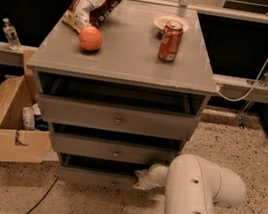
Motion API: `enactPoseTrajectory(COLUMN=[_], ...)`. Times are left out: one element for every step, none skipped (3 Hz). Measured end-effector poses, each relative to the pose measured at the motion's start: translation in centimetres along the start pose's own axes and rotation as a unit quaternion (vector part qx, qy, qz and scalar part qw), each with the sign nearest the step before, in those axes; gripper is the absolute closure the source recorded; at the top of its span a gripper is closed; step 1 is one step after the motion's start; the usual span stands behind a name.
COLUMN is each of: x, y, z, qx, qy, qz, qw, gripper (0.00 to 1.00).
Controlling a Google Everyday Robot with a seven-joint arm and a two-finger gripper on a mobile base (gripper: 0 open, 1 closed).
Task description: Open bottom drawer
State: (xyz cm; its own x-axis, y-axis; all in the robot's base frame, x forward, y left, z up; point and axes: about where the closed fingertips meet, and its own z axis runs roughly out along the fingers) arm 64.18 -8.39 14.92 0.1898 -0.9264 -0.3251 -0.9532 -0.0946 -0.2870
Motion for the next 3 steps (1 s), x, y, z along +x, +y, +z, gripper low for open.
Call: enactPoseTrajectory(x=[-0.16, -0.25, -0.25], y=[-0.12, -0.13, -0.13], z=[-0.41, -0.56, -0.56], qx=[0.000, 0.000, 0.000], qy=[0.000, -0.001, -0.001], qz=[0.000, 0.001, 0.001], qw=[1.0000, 1.0000, 1.0000], gripper=[0.97, 1.00, 0.85])
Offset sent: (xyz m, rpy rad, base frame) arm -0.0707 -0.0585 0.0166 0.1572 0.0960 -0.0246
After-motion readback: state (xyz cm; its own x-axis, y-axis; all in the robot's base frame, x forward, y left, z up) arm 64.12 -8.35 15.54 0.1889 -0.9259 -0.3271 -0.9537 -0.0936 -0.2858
